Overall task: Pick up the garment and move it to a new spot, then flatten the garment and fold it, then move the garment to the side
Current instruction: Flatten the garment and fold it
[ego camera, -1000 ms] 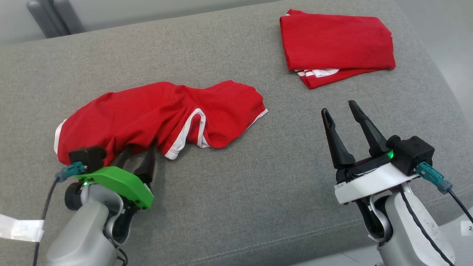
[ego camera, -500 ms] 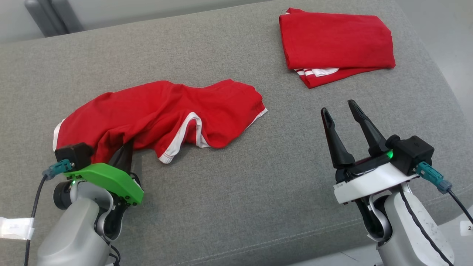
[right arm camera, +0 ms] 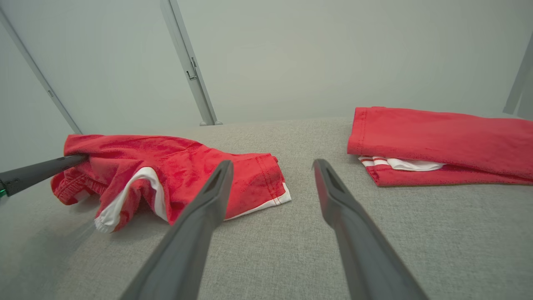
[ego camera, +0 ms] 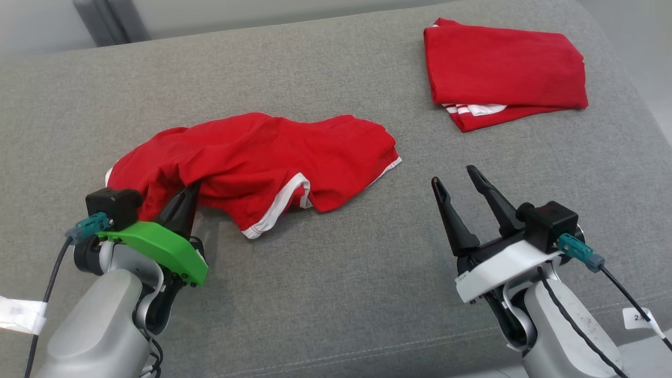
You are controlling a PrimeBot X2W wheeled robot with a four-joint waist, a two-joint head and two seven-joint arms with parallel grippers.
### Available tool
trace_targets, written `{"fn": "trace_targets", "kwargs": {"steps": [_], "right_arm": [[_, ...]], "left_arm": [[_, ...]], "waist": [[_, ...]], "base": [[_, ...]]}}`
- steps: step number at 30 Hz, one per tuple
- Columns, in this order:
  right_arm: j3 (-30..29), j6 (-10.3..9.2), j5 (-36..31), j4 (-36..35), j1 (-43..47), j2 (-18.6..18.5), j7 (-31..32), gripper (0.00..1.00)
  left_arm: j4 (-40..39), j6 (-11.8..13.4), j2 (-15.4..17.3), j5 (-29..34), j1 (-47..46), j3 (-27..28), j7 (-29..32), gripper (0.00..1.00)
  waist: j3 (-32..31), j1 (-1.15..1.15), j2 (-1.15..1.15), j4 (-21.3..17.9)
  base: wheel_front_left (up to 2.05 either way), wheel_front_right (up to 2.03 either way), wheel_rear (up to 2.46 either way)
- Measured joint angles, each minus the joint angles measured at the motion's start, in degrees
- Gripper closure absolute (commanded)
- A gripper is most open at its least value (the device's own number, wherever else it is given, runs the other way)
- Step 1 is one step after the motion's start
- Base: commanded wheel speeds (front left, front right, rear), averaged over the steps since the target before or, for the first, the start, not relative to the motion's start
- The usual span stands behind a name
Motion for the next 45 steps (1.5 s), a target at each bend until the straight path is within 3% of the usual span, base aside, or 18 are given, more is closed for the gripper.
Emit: {"fn": "trace_targets", "kwargs": {"steps": [28,29,30,31,32,45], "right_arm": [[6.76,0.07,7.57,21.53,-19.51,-3.38,11.32,0.00],[6.99,0.07,7.89,22.03,-19.78,-3.55,11.37,0.02],[7.21,0.07,8.11,22.51,-20.04,-3.58,11.37,0.56],[7.49,0.07,8.39,22.97,-20.36,-3.58,11.37,0.85],[7.98,0.07,8.58,23.30,-20.70,-3.56,11.37,1.00],[7.76,0.07,14.18,23.21,-23.03,-3.56,4.19,1.00]], "left_arm": [[-6.91,0.00,0.68,-1.41,-0.02,-5.32,0.10,1.00],[-6.91,0.00,0.66,-1.46,-0.02,-5.38,0.09,1.00],[-6.91,0.00,0.66,-1.72,-0.02,-5.39,0.09,1.00],[-6.90,0.00,0.68,-2.26,-0.02,-5.39,0.09,1.00],[-6.90,0.00,0.75,-2.90,-0.01,-5.35,0.09,1.00],[-7.72,0.00,2.16,-3.41,-0.03,-5.69,-0.05,1.00]], "waist": [[5.98,0.00,0.00,9.47],[6.16,0.00,0.00,9.78],[6.30,0.00,0.00,10.07],[6.42,0.00,0.00,10.33],[6.51,0.00,0.00,10.55],[4.39,0.00,0.00,10.60]], "base": [[0.00,0.00,0.00],[0.00,0.00,0.00],[0.00,0.00,0.00],[0.00,0.00,0.00],[0.00,0.00,0.00],[0.00,0.00,0.00]]}}
